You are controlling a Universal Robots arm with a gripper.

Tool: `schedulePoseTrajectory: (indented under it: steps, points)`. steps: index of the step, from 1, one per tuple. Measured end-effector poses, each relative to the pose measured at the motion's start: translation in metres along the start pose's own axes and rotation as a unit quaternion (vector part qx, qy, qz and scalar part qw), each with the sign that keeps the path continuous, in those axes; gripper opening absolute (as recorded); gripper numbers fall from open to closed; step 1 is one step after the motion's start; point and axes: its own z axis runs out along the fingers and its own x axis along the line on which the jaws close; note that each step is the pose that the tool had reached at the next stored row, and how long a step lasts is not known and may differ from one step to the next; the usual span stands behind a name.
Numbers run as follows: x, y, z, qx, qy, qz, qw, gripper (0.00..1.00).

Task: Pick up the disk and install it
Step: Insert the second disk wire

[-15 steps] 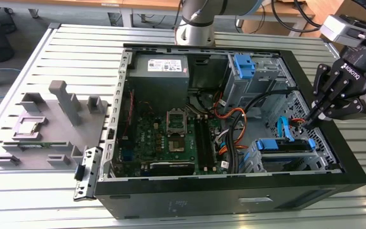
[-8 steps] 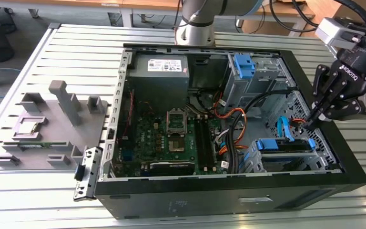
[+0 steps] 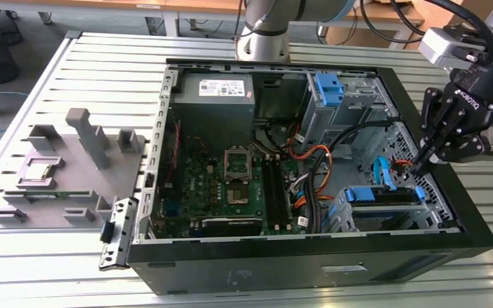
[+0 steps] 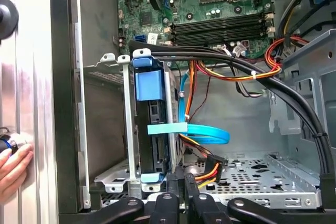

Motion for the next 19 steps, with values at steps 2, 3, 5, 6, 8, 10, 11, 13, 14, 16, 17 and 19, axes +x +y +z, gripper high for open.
schedulePoseTrajectory:
  steps: [2, 3, 5, 6, 8, 10, 11, 13, 14, 16, 17, 19]
  points:
    - [0.0004, 0.0034, 0.0001, 0.0032, -0.0001, 0.0, 1.0, 0.17]
    - [0.0005, 0.0052, 0.0003, 0.0046, -0.0003, 0.0, 1.0, 0.17]
    - [0.0009, 0.0087, 0.0005, 0.0076, -0.0005, 0.0, 1.0, 0.17]
    - [0.001, 0.0102, 0.0006, 0.0091, -0.0007, 0.0, 1.0, 0.17]
    - [0.0013, 0.0132, 0.0009, 0.012, -0.0009, -0.001, 0.9999, 0.17]
    - [0.0015, 0.0158, 0.0012, 0.0151, -0.0012, -0.001, 0.9999, 0.17]
    - [0.0017, 0.0169, 0.0013, 0.0167, -0.0012, -0.001, 0.9999, 0.17]
    - [0.0019, 0.0186, 0.0017, 0.0205, -0.0016, -0.003, 0.9998, 0.17]
    - [0.0021, 0.0192, 0.002, 0.0224, -0.0017, -0.004, 0.9997, 0.17]
    - [0.0025, 0.0203, 0.0022, 0.0261, -0.0018, -0.006, 0.9996, 0.17]
    - [0.0027, 0.0207, 0.0023, 0.028, -0.0018, -0.007, 0.9996, 0.17]
    - [0.0031, 0.0216, 0.0027, 0.0315, -0.002, -0.01, 0.9994, 0.17]
